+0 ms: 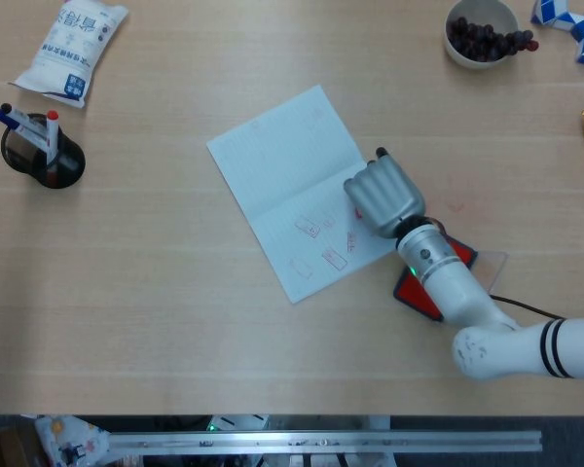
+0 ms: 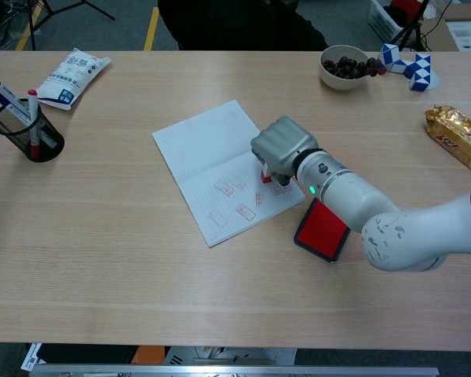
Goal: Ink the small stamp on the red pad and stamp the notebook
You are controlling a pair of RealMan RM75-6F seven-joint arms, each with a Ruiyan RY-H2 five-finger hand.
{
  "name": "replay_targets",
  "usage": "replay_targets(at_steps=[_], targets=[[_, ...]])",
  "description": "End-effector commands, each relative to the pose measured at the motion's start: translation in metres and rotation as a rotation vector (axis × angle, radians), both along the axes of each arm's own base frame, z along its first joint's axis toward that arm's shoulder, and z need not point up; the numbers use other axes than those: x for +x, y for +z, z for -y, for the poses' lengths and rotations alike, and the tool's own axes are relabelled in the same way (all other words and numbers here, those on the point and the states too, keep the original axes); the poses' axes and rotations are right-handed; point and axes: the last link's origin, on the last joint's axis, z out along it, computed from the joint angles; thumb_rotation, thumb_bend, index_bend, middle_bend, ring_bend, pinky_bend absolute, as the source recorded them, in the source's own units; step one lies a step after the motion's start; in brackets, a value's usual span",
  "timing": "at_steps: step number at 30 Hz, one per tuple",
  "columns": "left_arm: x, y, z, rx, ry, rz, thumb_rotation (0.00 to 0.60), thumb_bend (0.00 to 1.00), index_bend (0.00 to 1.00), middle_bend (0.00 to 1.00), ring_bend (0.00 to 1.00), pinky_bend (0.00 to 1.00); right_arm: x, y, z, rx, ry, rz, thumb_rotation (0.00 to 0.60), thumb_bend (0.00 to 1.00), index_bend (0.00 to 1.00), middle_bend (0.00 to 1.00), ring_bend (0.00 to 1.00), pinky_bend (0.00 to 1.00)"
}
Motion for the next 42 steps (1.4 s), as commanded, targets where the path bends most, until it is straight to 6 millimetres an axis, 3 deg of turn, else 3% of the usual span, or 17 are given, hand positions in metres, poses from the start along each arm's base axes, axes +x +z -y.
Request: replay_targets(at_steps=[1, 9, 16, 29, 42], targets=[[0.001, 0.000, 0.000, 0.001, -0.004, 0.002, 0.600, 0.12, 0.01, 0.15, 0.20, 0.12, 0.002, 0.009, 0.002, -0.011, 0.000, 0.024, 0.600, 0.54, 0.89, 0.66, 0.49, 0.30], [0.005, -0.001, 0.000, -0.003, -0.017, 0.003, 0.600, 0.12, 0.01, 0.15, 0.20, 0.12, -0.001, 0.048, 0.009, -0.052, -0.023, 0.087, 0.600, 0.54, 0.89, 0.66, 0.49, 0.30], [0.008, -0.003, 0.001, -0.011, -0.028, 0.000, 0.600, 0.12, 0.01, 0.15, 0.20, 0.12, -0.027, 0.071, 0.009, -0.061, -0.039, 0.054, 0.600, 0.53, 0.89, 0.66, 0.49, 0.30], [0.009, -0.005, 0.002, -0.024, -0.028, -0.002, 0.600, 0.12, 0.01, 0.15, 0.20, 0.12, -0.081, 0.069, 0.021, -0.084, -0.143, -0.006, 0.600, 0.52, 0.89, 0.63, 0.48, 0.30], [0.010, -0.006, 0.001, -0.027, -0.028, -0.003, 0.600, 0.12, 0.01, 0.15, 0.20, 0.12, -0.088, 0.065, 0.026, -0.087, -0.174, -0.003, 0.600, 0.40, 0.74, 0.55, 0.42, 0.31]])
